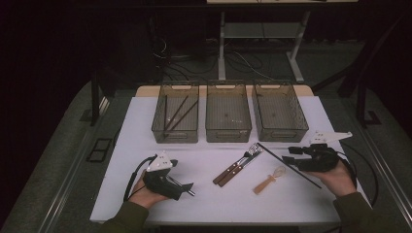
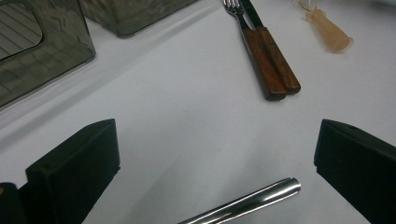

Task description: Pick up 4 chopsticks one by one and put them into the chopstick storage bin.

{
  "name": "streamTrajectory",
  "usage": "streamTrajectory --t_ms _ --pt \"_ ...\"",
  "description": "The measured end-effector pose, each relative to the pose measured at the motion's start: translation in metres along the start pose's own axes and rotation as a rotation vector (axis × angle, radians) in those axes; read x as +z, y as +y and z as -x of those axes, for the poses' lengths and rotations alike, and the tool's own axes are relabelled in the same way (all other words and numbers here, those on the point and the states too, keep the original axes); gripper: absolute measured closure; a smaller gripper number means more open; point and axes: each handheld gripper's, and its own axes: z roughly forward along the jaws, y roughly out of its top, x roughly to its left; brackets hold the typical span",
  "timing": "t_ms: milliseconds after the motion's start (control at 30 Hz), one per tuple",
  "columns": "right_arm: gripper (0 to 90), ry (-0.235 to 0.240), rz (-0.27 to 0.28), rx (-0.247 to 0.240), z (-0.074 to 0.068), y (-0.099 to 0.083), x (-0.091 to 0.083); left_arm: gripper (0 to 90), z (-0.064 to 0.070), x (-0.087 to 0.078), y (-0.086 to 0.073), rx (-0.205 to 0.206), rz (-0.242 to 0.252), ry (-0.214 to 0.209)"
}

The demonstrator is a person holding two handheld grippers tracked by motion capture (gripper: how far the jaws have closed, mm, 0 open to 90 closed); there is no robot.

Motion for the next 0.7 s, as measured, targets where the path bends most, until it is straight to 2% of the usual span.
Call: streamTrajectory --t_ms 233,400,500,700 --pt "64.2 -0.017 -0.043 0.026 0.01 -0.024 -0.005 0.0 0.0 0.0 0.001 0.0 0.001 -0.002" --pt "70.5 -0.022 -0.091 0.041 0.013 -0.03 0.001 0.0 0.001 0.0 0.001 0.004 0.001 -0.001" --pt "72.9 -0.054 -0.133 0.017 0.012 -0.033 0.005 0.0 0.0 0.0 0.001 0.005 0.001 -0.001" --pt "76.3 -0.06 -0.157 0.008 0.014 -0.036 0.009 0.0 0.001 -0.001 0.001 0.005 0.004 -0.004"
